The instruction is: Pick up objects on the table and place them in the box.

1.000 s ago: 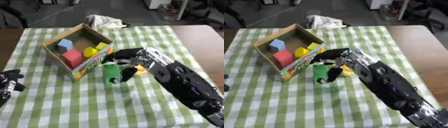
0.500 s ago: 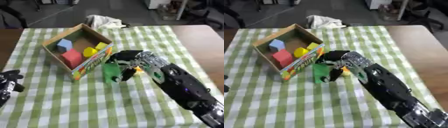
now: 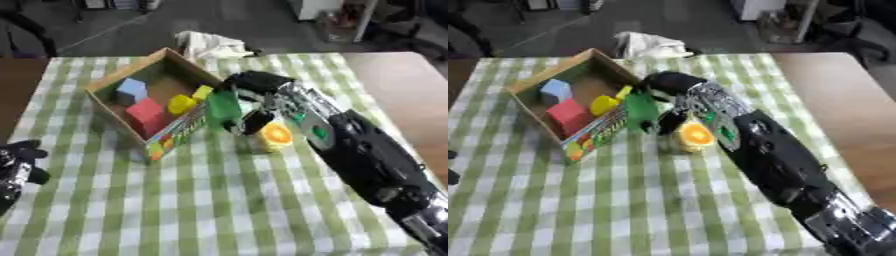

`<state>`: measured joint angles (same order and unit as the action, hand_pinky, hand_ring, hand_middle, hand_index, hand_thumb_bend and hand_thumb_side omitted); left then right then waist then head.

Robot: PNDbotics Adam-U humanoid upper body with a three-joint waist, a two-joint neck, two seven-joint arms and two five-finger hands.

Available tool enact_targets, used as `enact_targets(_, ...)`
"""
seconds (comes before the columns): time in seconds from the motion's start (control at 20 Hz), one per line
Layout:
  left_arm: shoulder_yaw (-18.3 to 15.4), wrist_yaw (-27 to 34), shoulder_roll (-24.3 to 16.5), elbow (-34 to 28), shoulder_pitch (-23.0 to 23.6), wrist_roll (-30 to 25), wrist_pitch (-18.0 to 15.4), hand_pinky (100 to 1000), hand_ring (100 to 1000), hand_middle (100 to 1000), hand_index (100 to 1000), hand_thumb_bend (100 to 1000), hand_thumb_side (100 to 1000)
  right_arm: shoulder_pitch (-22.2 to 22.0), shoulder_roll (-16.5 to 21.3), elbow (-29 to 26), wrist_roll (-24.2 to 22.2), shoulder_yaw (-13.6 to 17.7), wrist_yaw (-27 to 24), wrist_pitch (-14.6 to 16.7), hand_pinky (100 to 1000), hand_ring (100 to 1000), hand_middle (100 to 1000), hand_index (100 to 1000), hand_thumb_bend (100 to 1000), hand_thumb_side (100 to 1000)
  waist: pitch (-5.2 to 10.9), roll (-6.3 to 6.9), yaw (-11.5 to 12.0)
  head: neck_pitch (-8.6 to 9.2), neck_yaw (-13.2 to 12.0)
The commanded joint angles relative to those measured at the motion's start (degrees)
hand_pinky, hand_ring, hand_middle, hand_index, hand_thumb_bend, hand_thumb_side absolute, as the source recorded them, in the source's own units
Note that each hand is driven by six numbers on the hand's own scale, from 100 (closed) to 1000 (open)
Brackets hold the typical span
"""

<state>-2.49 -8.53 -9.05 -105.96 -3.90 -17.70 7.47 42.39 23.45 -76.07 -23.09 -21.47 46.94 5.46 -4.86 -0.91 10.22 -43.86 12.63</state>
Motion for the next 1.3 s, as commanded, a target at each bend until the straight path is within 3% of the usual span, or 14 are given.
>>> enact_targets(0.05,0.5,0.5,-0.4,-1.0,-0.3,-0.6,-0.1,588,527,648,789,101,599,3.1,2.6,-1.1,0.4,1.6,-3.3,-1.8,732,835,527,678,194,215,0.83,0.27,0.3,-0.26,0.2)
enact_targets(0.25,1.5,0.8,-0.2,-0.8,-0.6,-1.6,-0.3,588,527,648,789,101,599,6.3,1.4,2.7,1.1,2.3,-4.9,-3.2,732,839,551,699,184,215,0.69,0.56,1.6,-0.26,1.2)
enact_targets(0.5,2.8,1.3,0.0,-0.8,-1.3,-3.0,-0.5,588,527,648,789,101,600,8.4,-1.8,8.6,3.5,2.4,-1.9,-2.7,735,840,592,756,204,244,0.2,1.03,3.8,-0.26,3.0)
enact_targets(0.7,3.1,1.5,0.0,-0.8,-1.6,-3.5,-0.6,588,526,648,789,101,599,9.1,-4.3,12.3,7.2,3.0,1.9,-1.8,737,841,666,808,250,335,-0.08,1.17,4.8,-0.26,3.8)
enact_targets(1.0,3.2,1.5,0.0,-0.8,-1.7,-3.6,-0.6,588,526,648,790,101,602,8.7,-6.0,12.7,13.3,2.0,8.2,-0.2,758,862,837,938,360,532,-0.14,0.93,4.9,-0.26,3.9)
enact_targets(1.3,3.0,1.4,0.0,-0.8,-1.7,-3.5,-0.5,588,525,647,790,104,604,7.6,-7.2,14.2,14.6,0.7,13.6,3.0,776,881,914,975,403,573,-0.21,0.71,4.7,-0.26,3.6)
